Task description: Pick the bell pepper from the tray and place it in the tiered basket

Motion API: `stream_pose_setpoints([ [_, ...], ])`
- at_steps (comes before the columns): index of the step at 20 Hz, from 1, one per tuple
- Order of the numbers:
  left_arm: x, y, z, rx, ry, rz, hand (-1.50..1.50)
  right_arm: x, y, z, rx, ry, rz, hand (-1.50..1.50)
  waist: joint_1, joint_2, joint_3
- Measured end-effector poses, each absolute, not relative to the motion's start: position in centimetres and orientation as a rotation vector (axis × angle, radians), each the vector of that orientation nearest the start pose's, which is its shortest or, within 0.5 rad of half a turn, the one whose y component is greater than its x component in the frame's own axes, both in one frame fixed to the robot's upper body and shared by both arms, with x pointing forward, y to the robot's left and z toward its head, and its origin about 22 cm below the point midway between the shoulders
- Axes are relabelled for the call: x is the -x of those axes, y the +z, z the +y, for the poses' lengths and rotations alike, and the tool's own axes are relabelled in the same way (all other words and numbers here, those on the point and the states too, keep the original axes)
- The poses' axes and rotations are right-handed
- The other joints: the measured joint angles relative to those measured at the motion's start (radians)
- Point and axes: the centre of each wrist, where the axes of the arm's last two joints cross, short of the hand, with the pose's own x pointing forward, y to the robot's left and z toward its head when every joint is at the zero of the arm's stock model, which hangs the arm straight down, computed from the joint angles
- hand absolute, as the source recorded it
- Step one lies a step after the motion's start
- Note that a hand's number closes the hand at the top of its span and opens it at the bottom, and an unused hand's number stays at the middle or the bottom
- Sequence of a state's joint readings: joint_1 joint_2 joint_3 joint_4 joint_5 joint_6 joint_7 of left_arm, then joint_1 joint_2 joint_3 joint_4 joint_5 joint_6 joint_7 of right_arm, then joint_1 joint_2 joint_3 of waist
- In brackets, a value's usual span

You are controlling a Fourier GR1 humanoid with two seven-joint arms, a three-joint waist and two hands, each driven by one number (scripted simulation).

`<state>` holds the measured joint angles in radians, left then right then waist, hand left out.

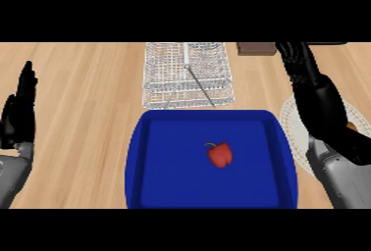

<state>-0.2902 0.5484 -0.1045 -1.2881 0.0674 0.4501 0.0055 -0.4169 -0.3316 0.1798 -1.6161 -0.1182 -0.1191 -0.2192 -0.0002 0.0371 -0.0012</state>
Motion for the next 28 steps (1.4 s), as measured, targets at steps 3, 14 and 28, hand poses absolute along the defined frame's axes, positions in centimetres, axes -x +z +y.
stream_pose_setpoints([
  [3, -30.9, 4.4, 30.8, -0.566, -0.133, -1.598, 0.0, -30.8, 10.4, -18.2, 0.034, 0.423, -2.132, -1.5, 0.004, -0.018, 0.0],
  [14, -28.0, -0.5, 22.8, 0.016, -0.25, -1.553, 0.0, -27.4, -0.5, -7.7, 0.39, 0.654, -2.021, -1.5, 0.033, -0.027, -0.002],
  [28, -26.2, -2.6, 24.5, 0.018, -0.198, -1.489, 0.0, -26.1, -2.9, -3.9, 0.979, 1.304, -1.63, -1.5, -0.055, -0.082, -0.012],
])
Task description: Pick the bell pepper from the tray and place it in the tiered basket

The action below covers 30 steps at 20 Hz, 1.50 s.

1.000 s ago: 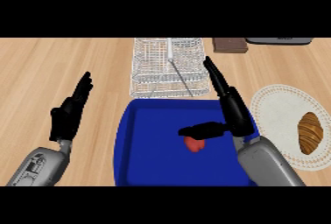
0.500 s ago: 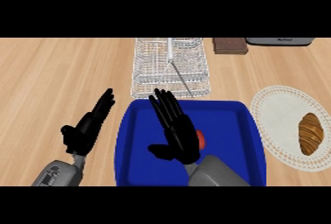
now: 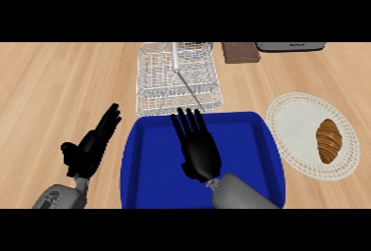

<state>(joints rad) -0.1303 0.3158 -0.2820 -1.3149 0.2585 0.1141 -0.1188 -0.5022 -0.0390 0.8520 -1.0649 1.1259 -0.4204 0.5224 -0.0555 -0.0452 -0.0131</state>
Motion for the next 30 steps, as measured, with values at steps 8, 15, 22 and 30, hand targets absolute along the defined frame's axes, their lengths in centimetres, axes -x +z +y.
stream_pose_setpoints([
  [8, -26.4, -2.3, 24.2, 0.042, -0.212, -1.502, 0.0, -22.8, -1.1, -0.3, 1.279, 1.507, -1.191, -1.5, 0.025, 0.009, 0.006],
  [15, -26.9, -1.8, 23.8, 0.072, -0.233, -1.52, 0.0, -18.6, 1.4, 1.1, 1.348, 1.527, -1.136, -1.5, 0.061, 0.033, 0.011],
  [22, -26.7, -2.2, 23.6, 0.075, -0.235, -1.525, 0.0, -18.4, 1.3, 0.8, 1.467, 1.502, -1.092, -1.5, 0.063, 0.038, 0.012],
  [30, -26.7, -2.1, 23.6, 0.075, -0.233, -1.525, 0.0, -19.1, 0.7, -0.1, 1.477, 1.478, -0.995, -1.5, 0.062, 0.043, 0.013],
])
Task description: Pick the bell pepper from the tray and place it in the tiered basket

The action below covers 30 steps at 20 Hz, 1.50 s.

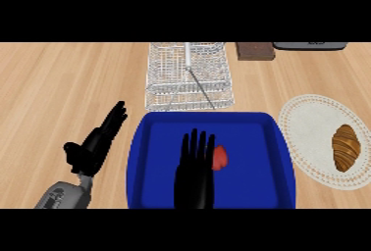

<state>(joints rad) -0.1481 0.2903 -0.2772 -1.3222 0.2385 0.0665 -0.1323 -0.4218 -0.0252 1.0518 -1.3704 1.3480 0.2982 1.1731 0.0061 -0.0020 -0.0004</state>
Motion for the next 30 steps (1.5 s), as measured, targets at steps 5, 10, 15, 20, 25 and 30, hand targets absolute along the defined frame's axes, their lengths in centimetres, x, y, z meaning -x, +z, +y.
stream_pose_setpoints([
  [5, -26.5, -2.0, 23.2, 0.082, -0.236, -1.529, 0.0, -19.9, 0.0, -0.6, 1.505, 1.463, -0.953, -1.5, 0.003, 0.001, 0.0],
  [10, -26.6, -2.0, 23.3, 0.077, -0.234, -1.529, 0.0, -21.0, -0.1, -1.3, 1.524, 1.422, -0.915, -1.5, -0.002, 0.001, 0.0],
  [15, -26.8, -2.4, 23.3, 0.073, -0.232, -1.529, 0.0, -20.8, -0.4, -1.9, 1.509, 1.391, -0.903, -1.5, -0.004, -0.002, 0.001],
  [20, -27.3, -1.8, 23.3, 0.072, -0.23, -1.533, 0.0, -21.3, -0.8, -2.2, 1.489, 1.362, -0.895, -1.5, 0.0, -0.007, 0.001],
  [25, -27.3, -1.7, 23.4, 0.077, -0.227, -1.535, 0.0, -22.5, -1.1, -2.9, 1.478, 1.36, -0.873, 1.5, -0.001, -0.004, 0.001],
  [30, -27.1, -1.8, 23.4, 0.08, -0.233, -1.537, 0.0, -22.5, -1.7, -3.1, 1.448, 1.347, -0.975, 1.5, 0.001, -0.006, 0.001],
])
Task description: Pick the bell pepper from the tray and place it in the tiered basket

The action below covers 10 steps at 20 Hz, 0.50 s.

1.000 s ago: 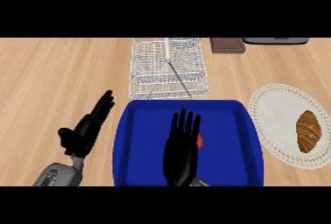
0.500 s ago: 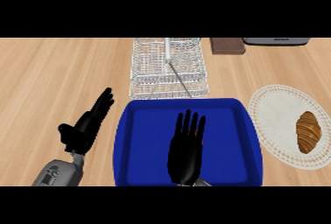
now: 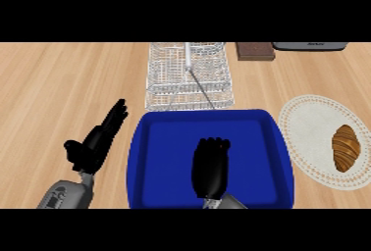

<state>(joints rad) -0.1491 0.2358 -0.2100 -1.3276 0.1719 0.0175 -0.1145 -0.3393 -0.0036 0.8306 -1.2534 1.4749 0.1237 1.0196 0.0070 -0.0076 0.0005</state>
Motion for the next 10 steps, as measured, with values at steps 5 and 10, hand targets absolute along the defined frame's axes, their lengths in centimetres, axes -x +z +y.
stream_pose_setpoints([
  [5, -26.4, -1.9, 23.7, 0.079, -0.234, -1.531, 0.0, -23.2, -2.1, -2.7, 1.466, 1.368, -1.017, 1.5, 0.001, 0.001, -0.001],
  [10, -26.7, -2.1, 23.4, 0.075, -0.228, -1.534, 0.0, -24.2, -2.1, -4.7, 1.403, 1.347, -1.059, 1.5, -0.003, -0.002, -0.001],
])
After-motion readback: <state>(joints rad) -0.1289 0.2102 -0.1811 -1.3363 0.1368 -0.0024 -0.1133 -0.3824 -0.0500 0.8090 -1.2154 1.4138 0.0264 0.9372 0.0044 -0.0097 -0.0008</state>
